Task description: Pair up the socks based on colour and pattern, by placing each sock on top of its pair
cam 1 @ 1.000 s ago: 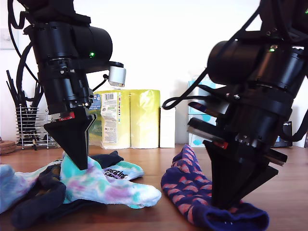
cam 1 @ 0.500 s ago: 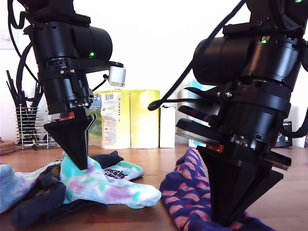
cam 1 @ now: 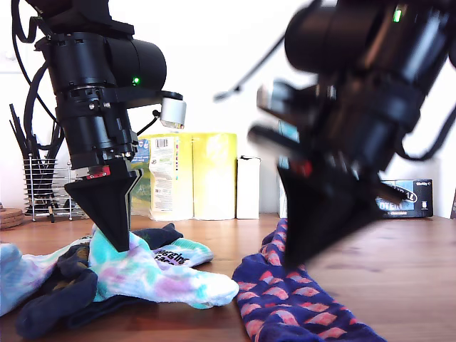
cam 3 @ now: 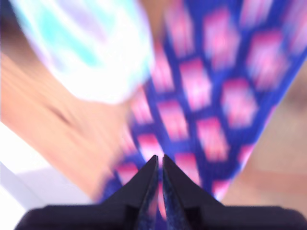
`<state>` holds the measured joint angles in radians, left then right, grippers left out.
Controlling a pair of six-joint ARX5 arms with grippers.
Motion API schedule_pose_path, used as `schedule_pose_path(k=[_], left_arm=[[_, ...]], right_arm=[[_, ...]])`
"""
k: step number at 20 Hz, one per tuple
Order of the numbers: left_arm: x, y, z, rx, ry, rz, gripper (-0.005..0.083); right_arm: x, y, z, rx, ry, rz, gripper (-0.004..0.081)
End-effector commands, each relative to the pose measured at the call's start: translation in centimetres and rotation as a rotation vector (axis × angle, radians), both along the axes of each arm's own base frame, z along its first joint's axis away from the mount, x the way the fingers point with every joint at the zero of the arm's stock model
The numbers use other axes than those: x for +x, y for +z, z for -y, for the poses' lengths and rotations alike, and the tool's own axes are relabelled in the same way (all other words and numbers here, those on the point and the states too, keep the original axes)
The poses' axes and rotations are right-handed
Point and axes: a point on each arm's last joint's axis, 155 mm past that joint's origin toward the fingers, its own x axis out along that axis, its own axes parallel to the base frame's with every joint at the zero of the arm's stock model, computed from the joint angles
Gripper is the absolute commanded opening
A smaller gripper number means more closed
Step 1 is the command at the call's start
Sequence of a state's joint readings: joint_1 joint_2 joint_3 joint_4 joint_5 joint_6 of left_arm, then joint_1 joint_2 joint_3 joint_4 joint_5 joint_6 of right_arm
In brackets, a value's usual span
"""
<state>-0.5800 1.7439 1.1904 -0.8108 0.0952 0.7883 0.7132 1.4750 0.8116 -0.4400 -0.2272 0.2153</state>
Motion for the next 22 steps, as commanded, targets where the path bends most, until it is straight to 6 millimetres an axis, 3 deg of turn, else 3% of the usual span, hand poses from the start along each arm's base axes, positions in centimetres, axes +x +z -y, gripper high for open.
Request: schedule_pose_path(k=[1, 7, 14, 17, 22], left_arm=[[-0.6, -1.4, -0.4, 0.024, 0.003, -0.039, -0.0024], [-0.6, -1.4, -0.3, 0.023, 0.005, -0.039, -0.0024], [-0.6, -1.4, -0.3, 0.022, 0.005, -0.037, -0.0024], [-0.6, -1.4, -0.4, 0.023, 0.005, -0.039, -0.0024], [-0.7, -1.4, -0.4, 0.026, 0.005, -0.042, -0.0024]], right_arm=[[1.4, -0.1, 0.3, 0.014, -0.027, 0.034, -0.0012], [5.7, -1.5, -0.1, 0.060, -0.068, 0.110, -0.0012], [6.3, -4.7, 0.3, 0.019, -0.083, 0.073, -0.0012], [6.6, -5.5, 2.1, -0.055, -0.121, 0.077, -0.0012], [5.8, -7.1, 6.8, -0.236, -0.144, 0.032, -0.0012]])
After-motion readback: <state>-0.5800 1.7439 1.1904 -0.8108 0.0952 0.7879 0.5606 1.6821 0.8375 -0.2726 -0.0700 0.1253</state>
